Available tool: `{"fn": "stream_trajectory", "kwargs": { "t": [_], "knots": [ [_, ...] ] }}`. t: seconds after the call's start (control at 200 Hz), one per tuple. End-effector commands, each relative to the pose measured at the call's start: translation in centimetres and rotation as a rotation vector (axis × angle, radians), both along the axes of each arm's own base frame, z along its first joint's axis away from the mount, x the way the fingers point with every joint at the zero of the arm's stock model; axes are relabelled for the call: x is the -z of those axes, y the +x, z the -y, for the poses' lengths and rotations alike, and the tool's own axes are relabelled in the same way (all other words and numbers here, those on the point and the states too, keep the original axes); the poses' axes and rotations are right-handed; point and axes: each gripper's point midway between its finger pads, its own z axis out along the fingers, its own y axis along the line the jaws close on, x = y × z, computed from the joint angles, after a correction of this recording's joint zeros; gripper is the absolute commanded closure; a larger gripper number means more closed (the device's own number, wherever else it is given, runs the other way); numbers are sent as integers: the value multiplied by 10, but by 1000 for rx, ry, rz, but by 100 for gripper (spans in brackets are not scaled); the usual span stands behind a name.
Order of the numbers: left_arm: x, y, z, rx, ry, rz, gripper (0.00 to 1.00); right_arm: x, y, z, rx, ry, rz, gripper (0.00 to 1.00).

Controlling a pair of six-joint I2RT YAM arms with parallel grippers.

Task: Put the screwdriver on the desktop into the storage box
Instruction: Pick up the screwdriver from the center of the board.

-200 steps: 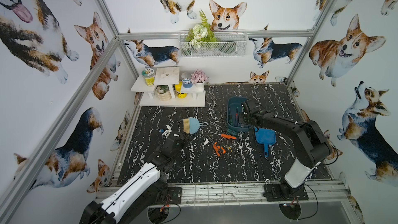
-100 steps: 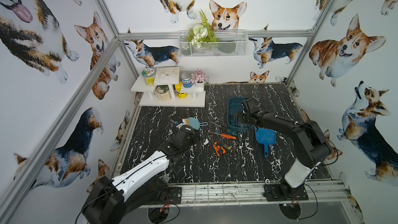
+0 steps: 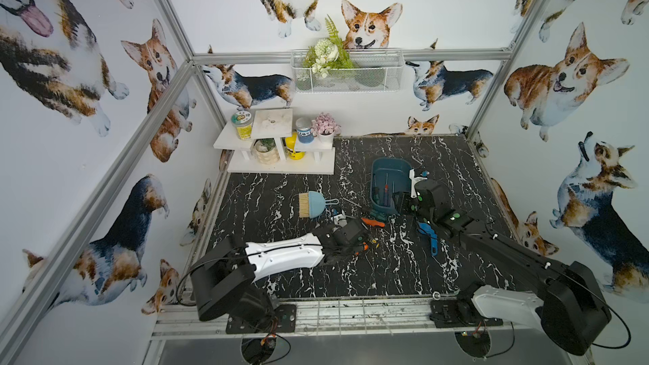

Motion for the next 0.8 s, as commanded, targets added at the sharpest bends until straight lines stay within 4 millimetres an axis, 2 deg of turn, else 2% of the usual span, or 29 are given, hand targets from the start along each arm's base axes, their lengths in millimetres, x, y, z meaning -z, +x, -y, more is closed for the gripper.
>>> {"fn": "stream_trajectory", "kwargs": {
  "t": [0.0, 0.155, 0.47, 0.485, 0.565, 0.686, 0.796],
  "knots": [
    [10, -4, -3, -40, 54, -45, 57, -2, -1, 5, 31, 8, 10, 50],
    [20, -3, 1, -52, 69, -72, 62, -1, -2, 4, 26, 6, 9, 50],
    [48, -9, -5, -53, 146, -133, 61, 7, -5, 6, 28, 0, -5, 50],
    [49, -10, -6, -54, 149, -136, 61, -2, -7, 7, 27, 14, 18, 51],
    [51, -11, -9, -57, 165, -143, 61, -5, -8, 8, 30, 18, 25, 50],
    [52, -13, -16, -62, 190, -145, 70, -7, -9, 10, 35, 19, 32, 50],
    [44, -12, -24, -83, 206, -125, 79, -8, -9, 10, 35, 17, 36, 51]
  ]
}}
